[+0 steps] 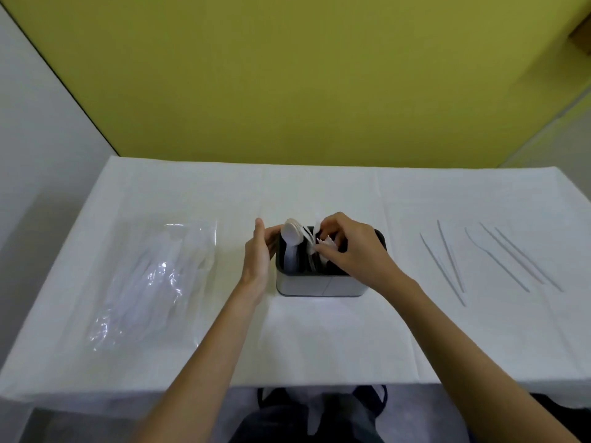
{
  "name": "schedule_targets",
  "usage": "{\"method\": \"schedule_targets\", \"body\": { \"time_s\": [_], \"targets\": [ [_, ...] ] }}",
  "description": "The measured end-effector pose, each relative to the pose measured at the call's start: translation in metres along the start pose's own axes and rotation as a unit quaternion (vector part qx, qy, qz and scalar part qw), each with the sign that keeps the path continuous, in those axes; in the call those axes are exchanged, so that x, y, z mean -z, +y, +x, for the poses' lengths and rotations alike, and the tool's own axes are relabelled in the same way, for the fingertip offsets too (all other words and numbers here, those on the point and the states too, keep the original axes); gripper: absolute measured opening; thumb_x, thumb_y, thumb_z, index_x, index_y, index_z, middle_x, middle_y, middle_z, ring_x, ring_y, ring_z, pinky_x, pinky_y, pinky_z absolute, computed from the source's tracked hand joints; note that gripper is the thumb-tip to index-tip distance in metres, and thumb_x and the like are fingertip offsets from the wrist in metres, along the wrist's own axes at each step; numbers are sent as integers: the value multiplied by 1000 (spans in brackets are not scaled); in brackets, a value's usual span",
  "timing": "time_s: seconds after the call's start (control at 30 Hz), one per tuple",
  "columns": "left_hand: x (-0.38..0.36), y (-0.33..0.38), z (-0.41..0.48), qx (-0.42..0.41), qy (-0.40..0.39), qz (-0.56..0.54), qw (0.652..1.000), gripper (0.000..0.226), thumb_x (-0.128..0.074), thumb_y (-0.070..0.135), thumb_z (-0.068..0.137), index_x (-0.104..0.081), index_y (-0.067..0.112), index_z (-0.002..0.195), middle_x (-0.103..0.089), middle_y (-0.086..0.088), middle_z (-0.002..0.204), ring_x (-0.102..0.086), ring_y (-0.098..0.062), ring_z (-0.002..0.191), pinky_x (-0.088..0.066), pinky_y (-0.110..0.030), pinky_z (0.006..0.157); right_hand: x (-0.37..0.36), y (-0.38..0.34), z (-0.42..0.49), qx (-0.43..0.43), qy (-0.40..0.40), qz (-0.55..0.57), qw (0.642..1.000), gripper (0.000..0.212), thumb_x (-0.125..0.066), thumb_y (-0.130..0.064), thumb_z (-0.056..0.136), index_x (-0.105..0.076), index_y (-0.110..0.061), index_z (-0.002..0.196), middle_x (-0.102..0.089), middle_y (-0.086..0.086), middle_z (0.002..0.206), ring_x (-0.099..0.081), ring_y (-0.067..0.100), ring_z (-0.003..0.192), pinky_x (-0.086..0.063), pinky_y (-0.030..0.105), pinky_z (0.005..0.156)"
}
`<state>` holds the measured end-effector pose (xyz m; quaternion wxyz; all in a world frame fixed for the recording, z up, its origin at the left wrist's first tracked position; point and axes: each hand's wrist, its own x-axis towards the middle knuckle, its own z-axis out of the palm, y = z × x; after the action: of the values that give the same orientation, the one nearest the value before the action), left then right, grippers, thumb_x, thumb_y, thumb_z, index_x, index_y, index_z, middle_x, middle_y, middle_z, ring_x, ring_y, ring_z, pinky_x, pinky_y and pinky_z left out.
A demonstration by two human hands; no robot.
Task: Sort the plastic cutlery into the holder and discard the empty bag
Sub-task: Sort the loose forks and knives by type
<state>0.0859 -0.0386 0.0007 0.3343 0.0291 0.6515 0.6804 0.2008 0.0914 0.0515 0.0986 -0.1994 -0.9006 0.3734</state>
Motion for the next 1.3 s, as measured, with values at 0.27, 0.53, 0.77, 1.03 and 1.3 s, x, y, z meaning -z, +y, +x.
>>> {"method": "schedule_targets", "body": {
  "time_s": [0.27, 0.53, 0.77, 1.03, 1.3],
  "targets": [
    [2, -2, -2, 4, -16, 10, 1000, 58, -15, 49, 102, -67, 24, 99, -69, 2, 110, -60, -11, 111, -43, -25, 99, 10, 9, 20, 37, 22, -1, 999, 27, -74, -18, 81, -61, -16, 104, -58, -2, 97, -54, 13, 65, -43, 10, 64],
    [5, 11, 3, 0, -22, 9, 1000, 66, -12, 49, 101, -69, 15, 106, -69, -3, 114, -60, -15, 115, -39, -32, 108, 12, 13, 16, 26, -33, 15, 999, 36, -75, -12, 78, -61, -15, 112, -59, -9, 96, -62, 6, 69, -45, 11, 62],
    [-30, 73, 7, -107, -37, 63, 992, 60, -13, 42, 103, -63, 10, 113, -67, -4, 113, -56, -15, 115, -35, -27, 102, 44, 27, -2, 31, -2, 34, 999, 37, -71, -6, 81, -60, -15, 115, -61, -4, 104, -61, 7, 81, -49, 17, 68],
    [-142, 82, 8, -176, -118, 158, 964, 44, -27, 37, 103, -65, 16, 107, -67, -1, 112, -58, -14, 111, -39, -27, 100, 105, 102, -62, -70, 115, 44, 990, 23, -66, -9, 86, -65, -16, 109, -66, -6, 96, -60, 4, 85, -44, 10, 67],
    [-259, 19, 10, -96, -202, 278, 934, 24, -45, 30, 96, -64, 15, 97, -67, -4, 96, -60, -19, 79, -49, -32, 75, 161, 202, -129, -202, 182, 50, 961, 18, -66, -8, 86, -66, -23, 96, -69, -6, 90, -60, 3, 80, -45, 8, 63]
  ]
}}
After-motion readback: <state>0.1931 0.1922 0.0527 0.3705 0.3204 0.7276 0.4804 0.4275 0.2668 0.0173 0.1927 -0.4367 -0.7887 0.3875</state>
